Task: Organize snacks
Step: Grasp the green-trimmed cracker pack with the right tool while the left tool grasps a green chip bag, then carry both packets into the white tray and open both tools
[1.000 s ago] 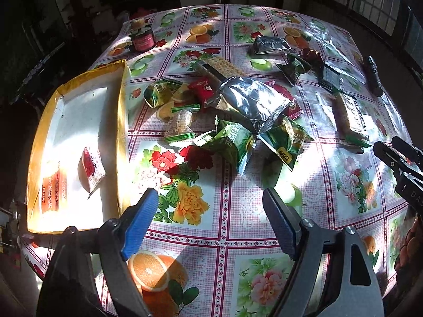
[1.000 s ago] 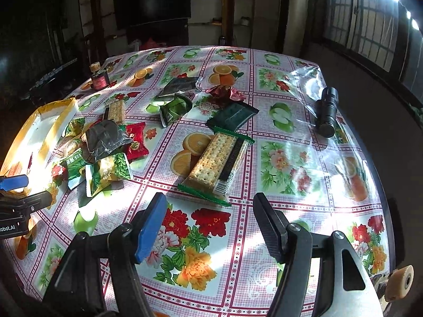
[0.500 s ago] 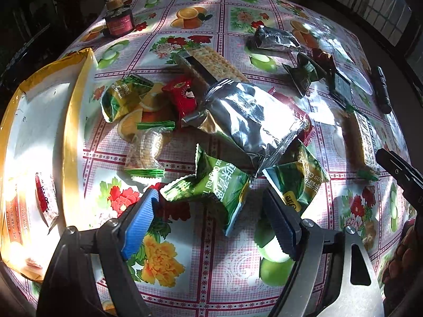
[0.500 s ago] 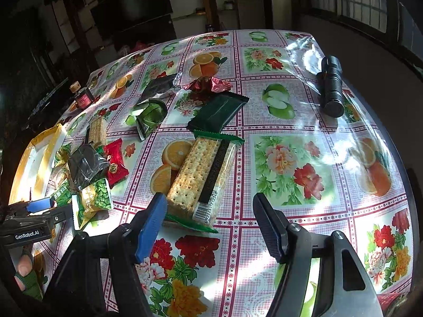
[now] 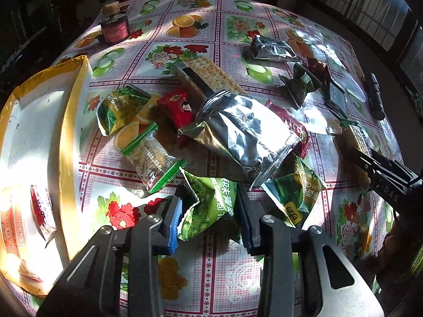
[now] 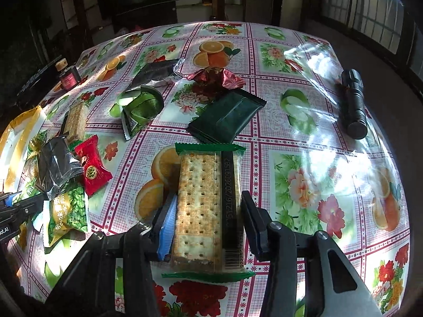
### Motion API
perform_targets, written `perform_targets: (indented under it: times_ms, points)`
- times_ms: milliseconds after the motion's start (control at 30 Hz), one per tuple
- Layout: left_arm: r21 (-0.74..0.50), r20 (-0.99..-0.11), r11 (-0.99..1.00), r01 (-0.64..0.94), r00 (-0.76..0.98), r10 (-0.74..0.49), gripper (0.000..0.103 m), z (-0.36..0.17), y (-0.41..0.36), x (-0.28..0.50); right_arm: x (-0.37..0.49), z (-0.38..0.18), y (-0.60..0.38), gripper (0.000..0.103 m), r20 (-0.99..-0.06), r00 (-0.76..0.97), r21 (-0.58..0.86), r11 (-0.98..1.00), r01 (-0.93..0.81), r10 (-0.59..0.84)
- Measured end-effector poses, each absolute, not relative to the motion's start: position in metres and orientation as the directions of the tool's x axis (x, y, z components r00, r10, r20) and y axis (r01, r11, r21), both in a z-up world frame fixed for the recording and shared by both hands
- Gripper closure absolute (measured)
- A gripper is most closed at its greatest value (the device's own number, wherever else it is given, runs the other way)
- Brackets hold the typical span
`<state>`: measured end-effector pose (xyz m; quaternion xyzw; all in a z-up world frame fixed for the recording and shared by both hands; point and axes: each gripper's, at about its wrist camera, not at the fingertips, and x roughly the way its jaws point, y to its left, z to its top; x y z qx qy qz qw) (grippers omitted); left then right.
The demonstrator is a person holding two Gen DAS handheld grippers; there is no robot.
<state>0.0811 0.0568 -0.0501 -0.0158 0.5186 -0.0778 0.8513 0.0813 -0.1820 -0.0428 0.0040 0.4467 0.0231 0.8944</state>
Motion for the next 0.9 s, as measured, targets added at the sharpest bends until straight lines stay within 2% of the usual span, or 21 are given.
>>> perform_targets:
  times_ms: [400,900]
  points:
    - [-0.049,-0.831,0.990,0.135,0.544,-0.116,0.065,-0.006,0.055,0.023,0.027,0.002,-0.175,0.057,-0.729,0.671,0.068,0.989,-0.128,0.137]
    - [-0.051,-0.814,0.995,0.084,0.574,-0.090,0.065,0.004,0.082,-0.007,0.003,0.017,-0.131,0.057,-0.704,0.665,0.107,0.963,-0.248,0.249]
